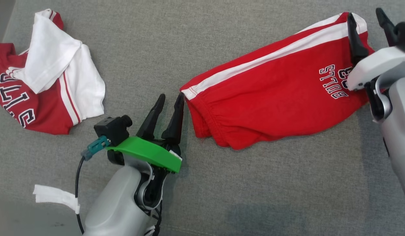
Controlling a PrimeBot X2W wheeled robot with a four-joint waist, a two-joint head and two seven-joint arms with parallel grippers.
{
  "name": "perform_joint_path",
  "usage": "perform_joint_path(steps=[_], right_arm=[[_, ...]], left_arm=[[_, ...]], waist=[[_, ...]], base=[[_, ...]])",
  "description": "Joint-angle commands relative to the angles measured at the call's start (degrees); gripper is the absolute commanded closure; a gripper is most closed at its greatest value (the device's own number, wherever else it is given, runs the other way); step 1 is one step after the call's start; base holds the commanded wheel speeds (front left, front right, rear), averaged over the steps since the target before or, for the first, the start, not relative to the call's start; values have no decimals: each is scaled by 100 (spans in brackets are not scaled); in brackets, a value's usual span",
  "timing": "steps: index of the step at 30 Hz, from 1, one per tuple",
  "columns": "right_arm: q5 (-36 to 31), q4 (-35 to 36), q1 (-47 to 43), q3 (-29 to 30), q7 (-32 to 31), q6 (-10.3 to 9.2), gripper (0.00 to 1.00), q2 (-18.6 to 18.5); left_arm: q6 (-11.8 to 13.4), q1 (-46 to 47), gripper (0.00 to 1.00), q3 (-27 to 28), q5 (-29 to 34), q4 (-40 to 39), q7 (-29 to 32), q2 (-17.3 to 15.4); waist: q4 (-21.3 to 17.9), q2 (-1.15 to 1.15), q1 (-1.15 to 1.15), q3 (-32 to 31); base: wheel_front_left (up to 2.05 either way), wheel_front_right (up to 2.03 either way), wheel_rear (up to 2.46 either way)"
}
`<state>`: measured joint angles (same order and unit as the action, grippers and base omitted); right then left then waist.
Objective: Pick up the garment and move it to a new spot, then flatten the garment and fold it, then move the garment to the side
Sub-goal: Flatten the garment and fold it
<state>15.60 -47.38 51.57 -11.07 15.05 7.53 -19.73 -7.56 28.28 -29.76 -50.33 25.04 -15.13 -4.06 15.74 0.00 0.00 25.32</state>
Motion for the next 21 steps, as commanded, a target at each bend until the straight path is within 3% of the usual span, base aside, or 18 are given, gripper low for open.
perform_joint_path(steps=[1,11,21], right_arm=[[76,102,-250,56,14,-8,0,3],[794,196,-1510,2,16,-8,0,78],[1154,-400,-1304,-214,14,-8,0,218]], left_arm=[[16,-144,0,84,71,14,-1,19],[16,-840,0,452,558,-43,-1,31],[16,-907,0,460,636,-57,-1,-29]], waist=[[-111,0,0,-163],[-328,0,0,-584],[-208,0,0,-580]], base=[[0,0,0],[0,0,0],[0,0,0]])
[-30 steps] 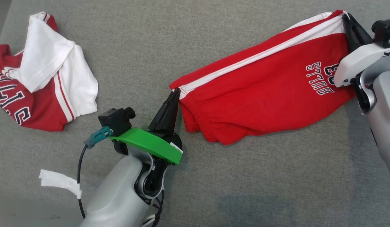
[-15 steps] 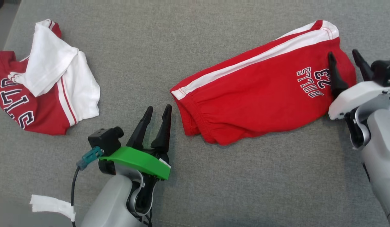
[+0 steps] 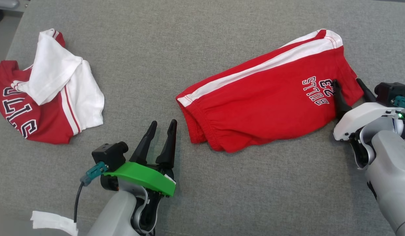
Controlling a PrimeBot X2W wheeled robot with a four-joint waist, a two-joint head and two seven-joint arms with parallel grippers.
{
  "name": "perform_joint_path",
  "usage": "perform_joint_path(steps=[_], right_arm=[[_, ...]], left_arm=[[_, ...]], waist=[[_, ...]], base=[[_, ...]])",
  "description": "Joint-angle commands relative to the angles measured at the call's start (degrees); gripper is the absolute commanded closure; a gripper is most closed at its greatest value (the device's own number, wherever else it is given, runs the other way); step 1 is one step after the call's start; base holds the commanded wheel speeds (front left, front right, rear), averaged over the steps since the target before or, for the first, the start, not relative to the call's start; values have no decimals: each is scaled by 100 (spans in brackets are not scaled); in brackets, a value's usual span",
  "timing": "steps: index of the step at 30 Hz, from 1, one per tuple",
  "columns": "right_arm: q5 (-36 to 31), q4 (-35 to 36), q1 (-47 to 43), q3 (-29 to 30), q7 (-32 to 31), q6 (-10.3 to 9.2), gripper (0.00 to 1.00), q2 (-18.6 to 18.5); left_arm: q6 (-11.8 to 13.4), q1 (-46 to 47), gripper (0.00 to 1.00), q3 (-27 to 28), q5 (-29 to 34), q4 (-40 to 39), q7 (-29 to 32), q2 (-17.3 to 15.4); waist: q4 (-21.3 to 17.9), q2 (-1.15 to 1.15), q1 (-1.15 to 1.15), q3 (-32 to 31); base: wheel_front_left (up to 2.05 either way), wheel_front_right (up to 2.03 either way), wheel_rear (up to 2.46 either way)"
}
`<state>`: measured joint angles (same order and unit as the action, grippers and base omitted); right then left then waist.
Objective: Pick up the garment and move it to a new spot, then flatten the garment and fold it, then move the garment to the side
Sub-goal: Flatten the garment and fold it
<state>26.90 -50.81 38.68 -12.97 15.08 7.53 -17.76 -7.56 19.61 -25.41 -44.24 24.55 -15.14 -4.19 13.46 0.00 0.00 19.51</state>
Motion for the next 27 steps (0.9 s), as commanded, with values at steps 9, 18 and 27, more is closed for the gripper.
perform_joint_path(steps=[9,18,27], right_arm=[[346,-122,-116,241,7,-8,100,107],[456,585,-1160,1139,7,-7,100,480],[421,961,-2205,1418,8,-7,100,809]], left_arm=[[16,-252,0,55,143,27,0,-83],[16,-648,0,105,223,111,-1,-179],[16,-1120,0,285,268,147,-1,-257]], waist=[[29,0,0,-224],[-415,0,0,-878],[-985,0,0,-1394]], base=[[0,0,0],[0,0,0],[0,0,0]])
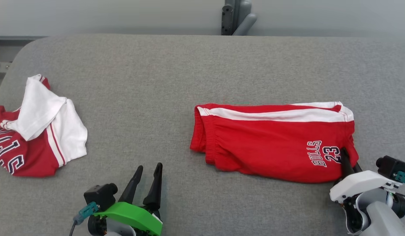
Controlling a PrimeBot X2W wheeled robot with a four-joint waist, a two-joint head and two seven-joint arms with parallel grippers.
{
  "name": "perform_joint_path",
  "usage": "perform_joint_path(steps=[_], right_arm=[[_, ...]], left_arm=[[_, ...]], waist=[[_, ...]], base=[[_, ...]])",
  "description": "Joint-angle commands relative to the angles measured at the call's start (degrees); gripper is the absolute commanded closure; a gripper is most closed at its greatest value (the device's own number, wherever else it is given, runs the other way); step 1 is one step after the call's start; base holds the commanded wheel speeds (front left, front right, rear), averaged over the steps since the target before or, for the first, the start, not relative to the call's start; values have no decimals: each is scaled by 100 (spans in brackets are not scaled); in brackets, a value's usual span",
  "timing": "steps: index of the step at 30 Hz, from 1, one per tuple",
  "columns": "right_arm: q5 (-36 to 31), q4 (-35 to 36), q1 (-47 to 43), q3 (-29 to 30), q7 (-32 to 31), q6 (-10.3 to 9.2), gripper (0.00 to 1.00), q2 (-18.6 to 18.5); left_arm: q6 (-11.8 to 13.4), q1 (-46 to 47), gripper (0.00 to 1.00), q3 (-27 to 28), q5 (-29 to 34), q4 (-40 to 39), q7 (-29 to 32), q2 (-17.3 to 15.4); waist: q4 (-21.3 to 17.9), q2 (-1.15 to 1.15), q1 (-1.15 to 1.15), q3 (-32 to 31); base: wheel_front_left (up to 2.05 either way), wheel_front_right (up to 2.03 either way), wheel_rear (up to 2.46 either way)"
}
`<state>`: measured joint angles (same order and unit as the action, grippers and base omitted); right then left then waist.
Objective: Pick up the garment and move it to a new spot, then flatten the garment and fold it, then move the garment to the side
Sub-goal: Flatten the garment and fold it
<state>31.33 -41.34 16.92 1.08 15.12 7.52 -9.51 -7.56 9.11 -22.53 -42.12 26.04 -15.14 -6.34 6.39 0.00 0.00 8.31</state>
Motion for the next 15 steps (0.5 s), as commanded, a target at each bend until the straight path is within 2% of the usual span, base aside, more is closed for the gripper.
perform_joint_path(steps=[1,4,8,11,15], right_arm=[[-35,9,-90,13,3,-6,100,3],[-108,104,-161,77,3,-6,100,-1],[-305,586,-150,-83,3,-4,100,43],[-419,1089,-114,-495,2,-5,100,90],[-478,1700,-85,-1390,2,-5,100,100]], left_arm=[[16,-98,0,4,62,-6,-1,-41],[16,-151,0,-7,74,-13,0,-51],[16,-205,0,-13,72,-11,0,-91],[16,-232,0,-9,63,8,-1,-103],[16,-310,0,-23,37,43,-1,-75]], waist=[[-309,0,0,-289],[-346,0,0,-311],[-349,0,0,-348],[-308,0,0,-381],[-193,0,0,-440]], base=[[0,0,0],[0,0,0],[0,0,0],[0,0,0],[0,0,0]])
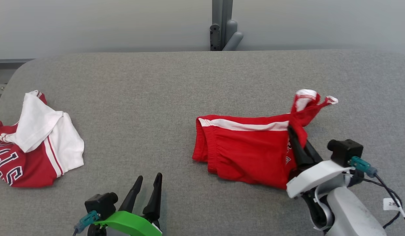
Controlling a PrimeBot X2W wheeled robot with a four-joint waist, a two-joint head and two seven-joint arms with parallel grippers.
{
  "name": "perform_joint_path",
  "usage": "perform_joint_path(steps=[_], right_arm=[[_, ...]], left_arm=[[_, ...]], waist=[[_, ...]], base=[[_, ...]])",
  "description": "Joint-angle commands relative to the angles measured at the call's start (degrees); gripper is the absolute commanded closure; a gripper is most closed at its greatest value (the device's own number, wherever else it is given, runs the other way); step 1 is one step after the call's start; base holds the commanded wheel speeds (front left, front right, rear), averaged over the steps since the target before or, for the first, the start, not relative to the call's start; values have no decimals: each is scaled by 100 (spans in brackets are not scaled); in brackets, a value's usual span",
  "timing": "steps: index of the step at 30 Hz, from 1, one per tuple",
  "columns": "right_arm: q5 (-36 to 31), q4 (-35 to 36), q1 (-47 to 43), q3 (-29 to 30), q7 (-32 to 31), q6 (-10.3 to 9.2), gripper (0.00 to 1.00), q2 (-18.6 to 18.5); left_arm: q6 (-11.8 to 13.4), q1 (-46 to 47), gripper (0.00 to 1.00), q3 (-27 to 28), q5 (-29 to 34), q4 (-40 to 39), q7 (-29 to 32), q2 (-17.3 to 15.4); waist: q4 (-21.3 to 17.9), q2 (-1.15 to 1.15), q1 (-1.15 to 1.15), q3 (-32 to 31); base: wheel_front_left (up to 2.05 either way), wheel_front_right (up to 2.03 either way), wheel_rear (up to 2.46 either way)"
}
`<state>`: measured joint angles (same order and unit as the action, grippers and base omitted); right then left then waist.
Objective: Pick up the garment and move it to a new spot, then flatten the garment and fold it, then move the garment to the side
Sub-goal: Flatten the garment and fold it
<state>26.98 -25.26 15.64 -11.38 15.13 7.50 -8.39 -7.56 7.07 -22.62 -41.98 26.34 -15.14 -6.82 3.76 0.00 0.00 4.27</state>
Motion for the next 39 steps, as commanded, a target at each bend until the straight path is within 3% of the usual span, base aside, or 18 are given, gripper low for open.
perform_joint_path(steps=[1,4,9,10,11,12,21,34,39], right_arm=[[-18,199,59,-354,1,-2,100,-7],[-30,339,119,-1075,2,-2,100,14],[40,-74,313,-1876,2,-2,100,165],[44,-190,364,-1928,2,-2,91,212],[25,-292,409,-1995,2,-2,3,267],[13,-379,441,-2041,2,-2,0,317],[-91,-417,341,-1927,2,-2,0,460],[-973,-31,-658,114,1,-2,0,363],[-1264,85,-926,645,2,-2,0,441]], left_arm=[[16,-106,0,-20,27,18,0,-18],[16,-107,0,-32,34,29,-1,2],[15,-70,0,-53,57,55,0,17],[16,-56,0,-50,66,57,0,22],[16,-43,0,-53,78,59,0,31],[16,-31,0,-62,85,64,0,37],[16,-96,0,206,331,72,0,45],[16,-478,0,1129,1536,-279,-1,190],[16,-614,0,1442,1856,-351,0,259]], waist=[[109,0,0,-46],[255,0,0,-60],[504,0,0,-72],[543,0,0,-72],[579,0,0,-66],[603,0,0,-65],[515,0,0,-124],[-143,0,0,-293],[-311,0,0,-320]], base=[[0,0,0],[0,0,0],[0,0,0],[0,0,0],[0,0,0],[0,0,0],[0,0,0],[0,0,0],[0,0,0]])
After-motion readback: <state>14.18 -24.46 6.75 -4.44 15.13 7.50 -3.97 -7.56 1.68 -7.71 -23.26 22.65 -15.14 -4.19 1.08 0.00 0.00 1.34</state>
